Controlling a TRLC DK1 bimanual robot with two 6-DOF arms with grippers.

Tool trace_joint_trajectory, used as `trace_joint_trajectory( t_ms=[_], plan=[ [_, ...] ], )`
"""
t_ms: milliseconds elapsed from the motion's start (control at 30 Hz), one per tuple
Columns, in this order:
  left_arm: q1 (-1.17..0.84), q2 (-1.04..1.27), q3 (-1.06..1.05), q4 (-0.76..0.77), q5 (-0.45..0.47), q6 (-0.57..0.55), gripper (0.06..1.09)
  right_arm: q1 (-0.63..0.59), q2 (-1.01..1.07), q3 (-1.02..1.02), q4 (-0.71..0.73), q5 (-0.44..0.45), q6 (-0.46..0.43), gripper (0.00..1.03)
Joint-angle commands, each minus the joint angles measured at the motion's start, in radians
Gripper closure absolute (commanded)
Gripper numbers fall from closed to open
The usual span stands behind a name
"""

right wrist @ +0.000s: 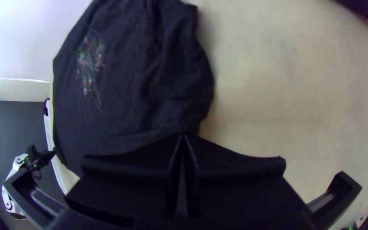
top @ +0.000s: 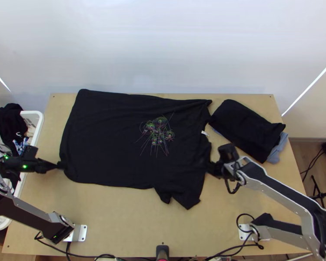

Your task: Fold the t-shirt

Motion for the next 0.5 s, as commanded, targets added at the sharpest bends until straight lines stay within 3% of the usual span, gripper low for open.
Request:
trace_joint_trajectory(
  t_ms=[0,233,467],
  plan=[
    [0.0,-0.007,0.17,0.081,0.17,-0.322,1.05,-0.102,-0.166,0.109,0.002,0.0,-0.097,1.0],
    [-0.035,-0.108,0.255,0.267,0.234,-0.759,1.05,-0.173,-0.193,0.253,0.063,0.005,-0.251,1.0],
    [-0.153,-0.258,0.264,0.595,0.178,-1.195,1.05,-0.216,-0.065,0.467,0.209,0.016,-0.345,1.0]
  ],
)
